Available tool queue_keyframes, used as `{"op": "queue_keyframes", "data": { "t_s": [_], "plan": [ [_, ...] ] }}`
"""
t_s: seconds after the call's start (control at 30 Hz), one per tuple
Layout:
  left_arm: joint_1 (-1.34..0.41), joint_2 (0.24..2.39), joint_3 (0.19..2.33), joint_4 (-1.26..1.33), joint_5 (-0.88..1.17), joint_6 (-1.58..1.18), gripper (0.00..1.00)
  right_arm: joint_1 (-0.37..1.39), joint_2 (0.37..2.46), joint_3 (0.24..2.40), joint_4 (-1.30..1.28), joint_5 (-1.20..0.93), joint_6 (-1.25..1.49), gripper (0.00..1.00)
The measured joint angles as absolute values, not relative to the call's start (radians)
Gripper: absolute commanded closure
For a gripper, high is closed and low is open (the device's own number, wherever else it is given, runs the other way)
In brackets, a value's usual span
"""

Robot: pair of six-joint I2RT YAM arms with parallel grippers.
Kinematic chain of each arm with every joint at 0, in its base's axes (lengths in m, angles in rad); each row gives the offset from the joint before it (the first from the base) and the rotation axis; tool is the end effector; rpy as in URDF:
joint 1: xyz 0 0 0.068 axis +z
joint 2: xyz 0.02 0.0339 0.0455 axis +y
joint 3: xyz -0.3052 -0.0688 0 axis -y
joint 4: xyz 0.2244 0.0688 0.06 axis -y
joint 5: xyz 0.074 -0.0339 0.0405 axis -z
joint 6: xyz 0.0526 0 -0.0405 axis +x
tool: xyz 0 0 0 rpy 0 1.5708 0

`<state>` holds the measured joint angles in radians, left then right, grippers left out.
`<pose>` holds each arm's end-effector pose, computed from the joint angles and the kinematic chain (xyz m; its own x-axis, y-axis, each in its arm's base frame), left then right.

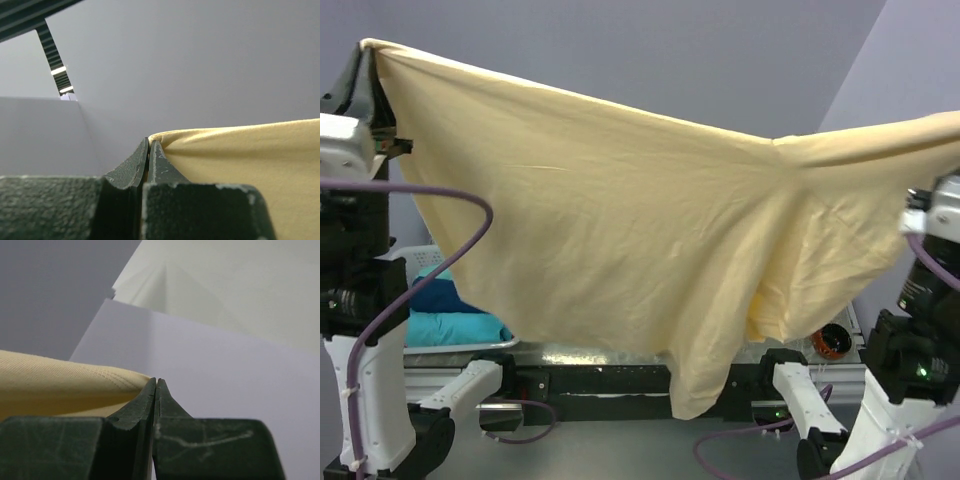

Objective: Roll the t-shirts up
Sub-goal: Flatten out the T-shirt at the center of the board.

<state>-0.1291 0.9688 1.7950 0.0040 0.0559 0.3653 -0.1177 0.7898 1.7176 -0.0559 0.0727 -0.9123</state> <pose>0.0398 -0.0081 0.6641 0.7429 0.2632 -0.6155 -0.1065 0.9542 0.2795 -0.0272 -0.0006 0.6426 0.3359 -0.8340 -0.4377 0.7014 0.5316 -0.4748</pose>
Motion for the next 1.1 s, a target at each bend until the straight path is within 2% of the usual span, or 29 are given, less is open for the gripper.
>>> {"op": "queue_keyframes", "data": {
  "t_s": [0.23,0.43,0.6,0.77,0.93,1.1],
  "plan": [
    [-0.128,1.056,1.597,0.032,0.065,0.420,0.99,-0.118,0.813,1.336,-0.047,0.064,-0.922,1.00],
    [-0.128,1.265,1.447,0.038,0.090,0.478,0.99,-0.118,1.028,1.172,-0.033,0.110,-0.943,1.00],
    [-0.129,1.471,1.484,0.027,0.113,0.494,0.99,-0.119,1.219,1.213,-0.010,0.147,-0.981,1.00],
    [-0.131,1.600,1.639,0.029,0.119,0.493,0.99,-0.130,1.401,1.503,-0.028,0.183,-0.933,1.00],
    [-0.133,1.571,1.695,0.072,0.116,0.485,0.99,-0.133,1.348,1.551,-0.035,0.198,-0.881,1.00],
    [-0.133,1.449,1.683,0.069,0.109,0.456,0.99,-0.133,1.232,1.602,-0.111,0.195,-0.839,1.00]
  ]
}}
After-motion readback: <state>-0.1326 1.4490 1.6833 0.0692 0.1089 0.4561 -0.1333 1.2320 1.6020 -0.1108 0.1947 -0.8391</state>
